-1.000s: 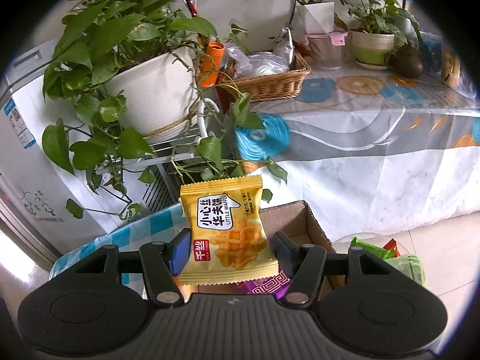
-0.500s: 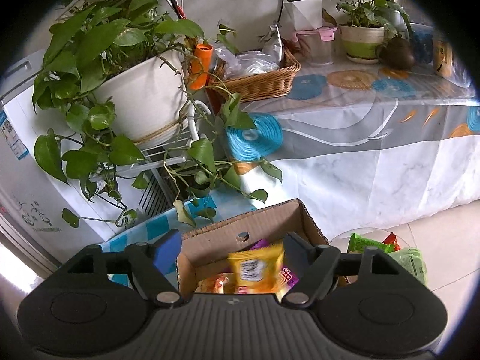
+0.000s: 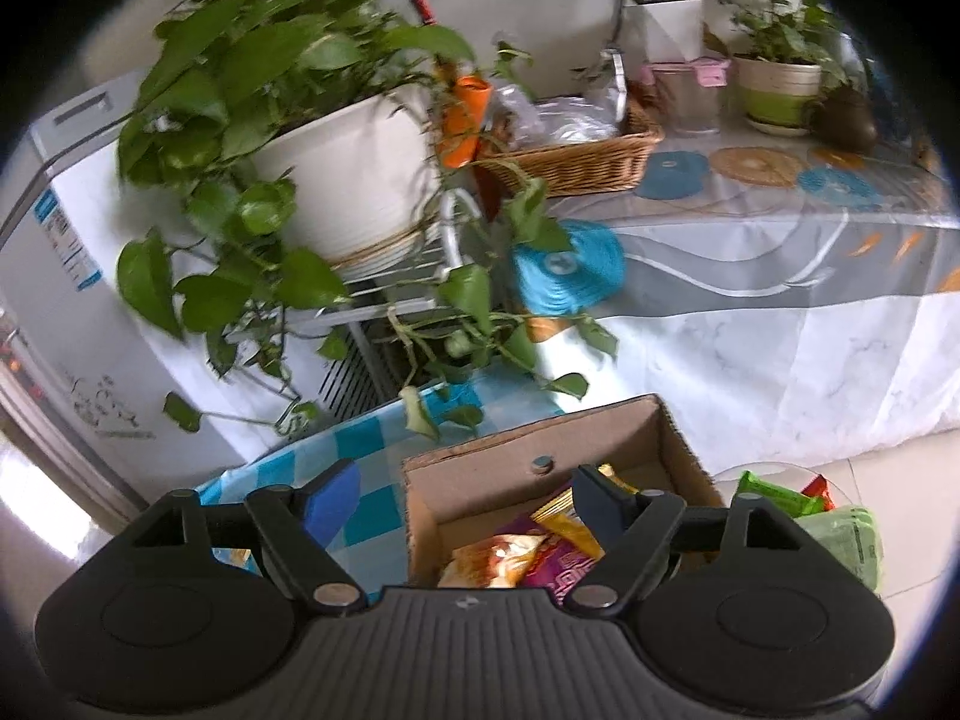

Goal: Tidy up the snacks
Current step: 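Move left tool to silver foil bag and close on it while right tool approaches blue bag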

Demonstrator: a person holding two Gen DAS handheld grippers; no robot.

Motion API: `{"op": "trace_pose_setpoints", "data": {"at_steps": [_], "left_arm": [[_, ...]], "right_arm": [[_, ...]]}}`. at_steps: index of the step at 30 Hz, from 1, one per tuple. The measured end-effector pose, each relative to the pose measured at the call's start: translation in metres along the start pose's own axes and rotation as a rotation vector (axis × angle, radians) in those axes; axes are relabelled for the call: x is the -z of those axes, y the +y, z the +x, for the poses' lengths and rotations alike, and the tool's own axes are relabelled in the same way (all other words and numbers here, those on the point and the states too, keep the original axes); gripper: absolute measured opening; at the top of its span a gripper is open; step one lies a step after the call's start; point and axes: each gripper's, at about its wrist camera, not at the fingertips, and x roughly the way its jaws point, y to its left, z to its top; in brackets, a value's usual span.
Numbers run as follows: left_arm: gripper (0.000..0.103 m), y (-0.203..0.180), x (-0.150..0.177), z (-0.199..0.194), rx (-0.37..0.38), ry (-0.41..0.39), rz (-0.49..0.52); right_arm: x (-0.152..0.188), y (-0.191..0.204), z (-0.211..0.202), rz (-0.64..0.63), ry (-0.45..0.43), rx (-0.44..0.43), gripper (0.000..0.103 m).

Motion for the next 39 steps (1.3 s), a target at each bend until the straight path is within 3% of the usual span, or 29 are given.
{"op": "trace_pose_setpoints", "data": {"at_steps": [9, 25, 28, 34, 39], "left_arm": [[0.091, 0.047, 0.011, -0.016, -0.045, 0.016, -0.051], [0.094, 0.079, 0.056, -0.013, -0.085, 0.142, -0.062], [0.094, 0.084, 0.064, -0.009, -0.117, 0.163, -0.128], [0.095, 0.091, 0.063, 0.011, -0.213, 0.17, -0.362], [0.096, 0.089, 0.069, 0.021, -0.29, 0.227, -0.482]], "right_arm": [[0.009, 0.034, 0.01, -0.097, 0.039, -0.046, 0.085], [0.037, 0.101, 0.036, -0.281, 0.146, -0.107, 0.086], [0.038, 0.108, 0.04, -0.293, 0.157, -0.114, 0.086], [0.039, 0.116, 0.048, -0.29, 0.159, -0.111, 0.086], [0.039, 0.12, 0.052, -0.281, 0.164, -0.113, 0.086]]}}
